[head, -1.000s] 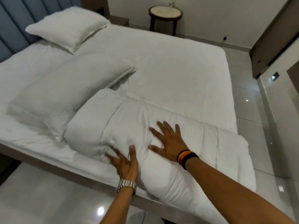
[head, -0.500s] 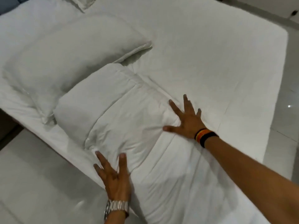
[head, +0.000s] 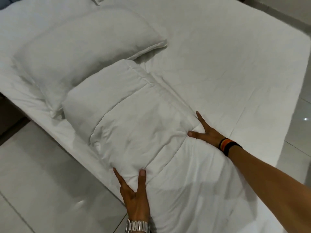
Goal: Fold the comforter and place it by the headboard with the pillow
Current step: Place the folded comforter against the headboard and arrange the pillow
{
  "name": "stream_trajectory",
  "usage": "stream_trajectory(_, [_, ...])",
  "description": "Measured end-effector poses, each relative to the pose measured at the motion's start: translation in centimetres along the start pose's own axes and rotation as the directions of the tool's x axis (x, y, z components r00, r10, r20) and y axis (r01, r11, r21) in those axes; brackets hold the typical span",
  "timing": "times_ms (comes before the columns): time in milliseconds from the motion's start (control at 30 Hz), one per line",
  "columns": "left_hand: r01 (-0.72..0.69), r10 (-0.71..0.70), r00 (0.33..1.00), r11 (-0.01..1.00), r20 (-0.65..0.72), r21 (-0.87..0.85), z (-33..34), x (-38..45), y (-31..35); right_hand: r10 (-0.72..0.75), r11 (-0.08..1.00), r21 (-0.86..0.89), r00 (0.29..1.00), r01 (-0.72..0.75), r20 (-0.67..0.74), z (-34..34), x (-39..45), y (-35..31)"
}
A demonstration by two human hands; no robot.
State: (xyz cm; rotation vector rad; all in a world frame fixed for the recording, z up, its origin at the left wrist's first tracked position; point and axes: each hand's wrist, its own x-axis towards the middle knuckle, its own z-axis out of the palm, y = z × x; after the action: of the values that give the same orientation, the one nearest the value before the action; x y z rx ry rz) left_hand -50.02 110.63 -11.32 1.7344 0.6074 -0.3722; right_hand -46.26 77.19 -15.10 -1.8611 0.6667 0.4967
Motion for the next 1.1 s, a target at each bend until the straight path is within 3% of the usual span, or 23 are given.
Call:
stream_trajectory(200, [0.064,-0.047,0.989,0.991,0.139,-0.115,-1.6,0.9,5.6,-0.152,0.983,0.091,0.983,0.161,-0.098,1.6,-5.5,-5.1])
stream_trajectory(333, [-0.080,0.120,0.963,0.982,0.240,-0.170,-4.9,3.8,11.5,-0.182,0.978,0.053,0.951,0.201,-0.250,2.1,-8.6,-9.2])
stream_trajectory(400, [-0.163,0.222,0.917,0.967,0.333,-0.197,-7.2,6.2,15.1,-0.172,0.979,0.039,0.916,0.200,-0.362,3.1,-9.7,-11.6])
stream_trajectory(500, [-0.256,0.320,0.793,0.947,0.518,-0.194,-9.8,10.7,21.3,-0.149,0.979,0.040,0.833,0.201,-0.532,5.1,-10.2,-15.3])
stream_trajectory(633, [-0.429,0.423,0.635,0.889,0.646,-0.161,-12.9,18.0,30.6,-0.083,0.974,0.091,0.705,0.205,-0.704,7.8,-7.2,-19.8])
stream_trajectory(700, [-0.511,0.457,0.560,0.847,0.691,-0.146,-14.4,22.3,35.6,-0.090,0.962,0.089,0.610,0.256,-0.788,11.4,-5.3,-25.0])
stream_trajectory(767, [-0.574,0.481,0.513,0.808,0.711,-0.132,-15.0,25.9,40.0,-0.123,0.944,0.079,0.565,0.321,-0.816,14.3,-4.4,-31.0])
stream_trajectory(933, [-0.683,0.515,0.459,0.725,0.724,-0.083,-16.6,37.7,50.4,-0.175,0.871,0.099,0.494,0.481,-0.852,19.5,3.3,-45.0])
stream_trajectory(1000, [-0.699,0.508,0.470,0.714,0.722,-0.048,-17.3,42.9,54.5,-0.231,0.839,0.061,0.455,0.540,-0.860,20.5,7.8,-49.3])
stream_trajectory(1100, [-0.717,0.502,0.492,0.697,0.711,0.003,-19.1,51.2,60.0,-0.200,0.836,0.120,0.502,0.535,-0.842,22.5,15.5,-56.3])
